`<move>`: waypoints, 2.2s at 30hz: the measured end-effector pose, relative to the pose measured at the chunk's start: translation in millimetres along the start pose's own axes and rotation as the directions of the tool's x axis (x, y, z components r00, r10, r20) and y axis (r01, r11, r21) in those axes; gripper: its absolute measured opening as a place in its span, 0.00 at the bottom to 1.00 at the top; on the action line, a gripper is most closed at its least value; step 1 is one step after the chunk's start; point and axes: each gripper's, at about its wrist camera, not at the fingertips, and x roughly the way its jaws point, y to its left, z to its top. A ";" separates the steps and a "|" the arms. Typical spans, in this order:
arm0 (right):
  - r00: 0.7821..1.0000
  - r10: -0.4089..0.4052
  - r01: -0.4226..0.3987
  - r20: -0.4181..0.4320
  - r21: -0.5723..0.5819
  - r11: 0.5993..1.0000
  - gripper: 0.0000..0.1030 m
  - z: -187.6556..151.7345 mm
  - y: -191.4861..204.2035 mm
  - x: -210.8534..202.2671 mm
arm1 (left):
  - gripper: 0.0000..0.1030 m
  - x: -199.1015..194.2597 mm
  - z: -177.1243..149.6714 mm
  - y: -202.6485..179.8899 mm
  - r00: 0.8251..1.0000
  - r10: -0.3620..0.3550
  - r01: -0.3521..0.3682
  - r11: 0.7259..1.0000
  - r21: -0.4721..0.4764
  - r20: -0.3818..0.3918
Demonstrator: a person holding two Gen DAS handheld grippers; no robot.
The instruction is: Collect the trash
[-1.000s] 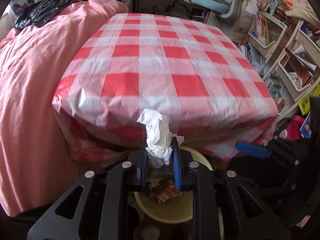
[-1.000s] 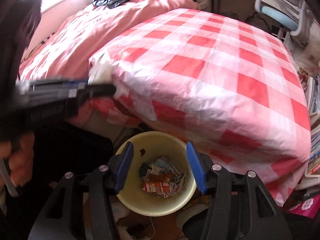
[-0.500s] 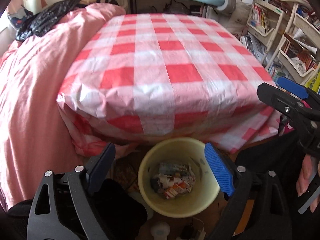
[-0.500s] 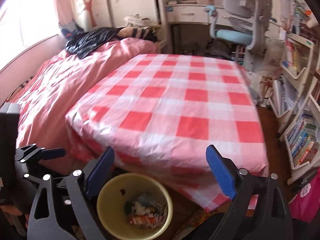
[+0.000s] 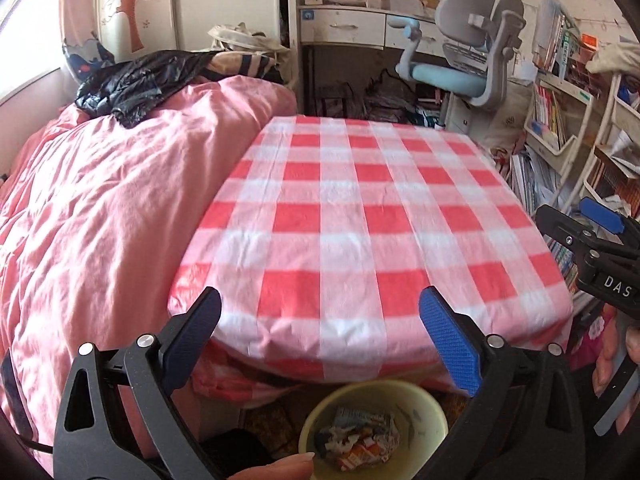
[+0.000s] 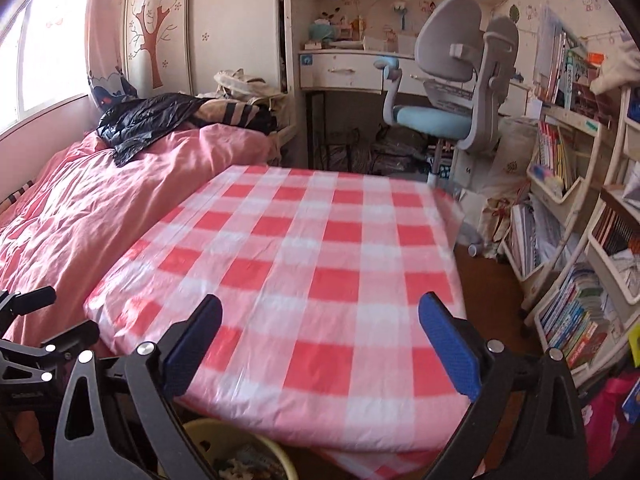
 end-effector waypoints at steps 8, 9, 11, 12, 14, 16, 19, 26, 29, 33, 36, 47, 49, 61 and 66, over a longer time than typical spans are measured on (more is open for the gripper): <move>0.995 -0.064 0.066 0.079 -0.024 0.998 0.92 25.1 -8.0 20.8 | 0.93 13.5 45.3 -2.3 0.996 0.020 -0.019 1.000 -0.011 0.085; 0.993 -0.072 0.073 0.091 -0.013 0.997 0.92 27.3 -10.1 22.4 | 0.93 15.8 51.5 -2.7 0.995 0.021 -0.020 1.000 -0.014 0.098; 0.991 -0.083 0.084 0.106 -0.003 0.996 0.92 31.4 -12.2 25.8 | 0.93 21.6 61.9 -4.3 0.993 0.021 -0.020 1.000 -0.014 0.116; 0.989 -0.089 0.090 0.114 -0.002 0.996 0.92 33.8 -12.9 28.0 | 0.93 25.2 67.7 -5.3 0.992 0.023 -0.022 1.000 -0.013 0.124; 0.988 -0.099 0.101 0.122 -0.006 0.995 0.92 38.1 -12.9 33.6 | 0.93 31.7 78.1 -7.0 0.990 0.024 -0.023 1.000 -0.013 0.142; 0.988 -0.104 0.106 0.117 -0.007 0.994 0.92 41.2 -14.2 41.0 | 0.93 37.3 85.1 -8.5 0.988 0.023 -0.021 1.000 -0.012 0.153; 0.991 -0.103 0.102 0.084 0.016 0.995 0.92 44.5 -18.9 53.8 | 0.93 48.7 96.8 -10.6 0.987 0.024 -0.023 1.000 -0.009 0.161; 0.991 -0.127 0.125 0.047 0.032 0.992 0.92 51.1 -27.6 78.1 | 0.93 69.4 115.7 -14.9 0.984 0.035 -0.039 0.999 0.018 0.176; 0.990 -0.138 0.136 0.037 0.040 0.990 0.92 52.4 -30.3 83.4 | 0.93 72.7 118.0 -12.5 0.983 0.032 -0.033 0.999 0.002 0.180; 0.987 -0.149 0.147 0.056 0.038 0.988 0.92 55.3 -30.2 82.0 | 0.93 76.3 120.0 -13.4 0.983 0.034 -0.036 0.999 0.008 0.180; 0.983 -0.167 0.166 0.079 0.017 0.986 0.93 58.0 -28.0 80.7 | 0.93 77.9 122.0 -14.3 0.983 0.028 -0.030 1.000 0.006 0.182; 0.976 -0.183 0.187 0.114 -0.020 0.982 0.93 64.2 -25.0 91.1 | 0.93 87.6 132.5 -17.0 0.980 0.030 -0.033 0.999 0.012 0.195; 0.975 -0.185 0.188 0.119 -0.017 0.982 0.92 65.2 -25.8 92.3 | 0.93 88.8 134.5 -16.8 0.980 0.031 -0.033 0.999 0.009 0.197; 0.987 -0.159 0.160 0.024 -0.007 0.987 0.92 58.2 -32.6 112.7 | 0.93 96.0 137.7 -11.8 0.984 0.007 -0.004 1.000 -0.018 0.176; 0.985 -0.168 0.168 0.031 0.003 0.986 0.92 58.3 -33.4 110.4 | 0.93 95.7 137.6 -11.0 0.983 0.023 -0.021 1.000 -0.012 0.183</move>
